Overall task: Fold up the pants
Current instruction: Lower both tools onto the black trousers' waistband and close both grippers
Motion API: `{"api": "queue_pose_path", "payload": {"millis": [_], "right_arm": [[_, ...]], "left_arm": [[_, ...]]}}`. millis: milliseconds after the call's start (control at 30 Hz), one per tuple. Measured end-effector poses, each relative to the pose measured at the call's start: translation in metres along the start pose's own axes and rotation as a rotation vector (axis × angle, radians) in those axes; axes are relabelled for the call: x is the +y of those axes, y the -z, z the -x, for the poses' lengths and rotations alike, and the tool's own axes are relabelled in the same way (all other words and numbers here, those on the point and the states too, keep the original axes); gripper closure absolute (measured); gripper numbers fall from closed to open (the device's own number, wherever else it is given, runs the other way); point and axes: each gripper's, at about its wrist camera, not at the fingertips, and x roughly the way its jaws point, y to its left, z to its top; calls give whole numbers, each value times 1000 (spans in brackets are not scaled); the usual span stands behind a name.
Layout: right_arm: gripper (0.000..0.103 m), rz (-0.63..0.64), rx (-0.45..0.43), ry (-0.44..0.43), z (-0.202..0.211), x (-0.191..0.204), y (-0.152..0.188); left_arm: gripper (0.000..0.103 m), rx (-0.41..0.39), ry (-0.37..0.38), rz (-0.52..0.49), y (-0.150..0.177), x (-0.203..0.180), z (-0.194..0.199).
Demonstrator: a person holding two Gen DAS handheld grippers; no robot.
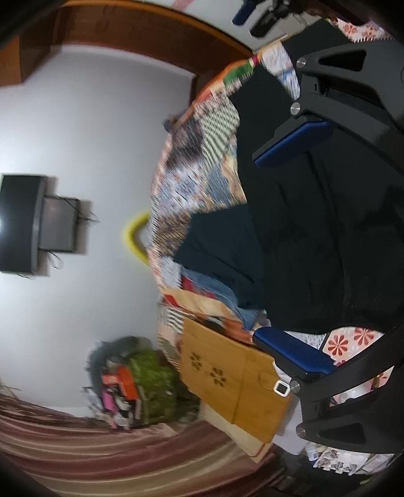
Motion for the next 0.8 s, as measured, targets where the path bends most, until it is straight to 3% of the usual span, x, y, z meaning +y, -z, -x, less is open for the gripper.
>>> {"api": "queue_pose_path", "payload": {"millis": [300, 533, 700, 800], "right_arm": [[1, 11, 185, -3, -94, -37, -4], [1, 36, 304, -57, -151, -47, -1], [2, 19, 407, -191, -197, -51, -1], [3, 36, 454, -209, -224, -52, -3]], "left_arm": [[2, 257, -99, 82, 11, 73, -135], [30, 438, -146, 131, 38, 113, -214], [35, 519, -146, 161, 55, 131, -253], [40, 543, -130, 186, 59, 137, -268]]}}
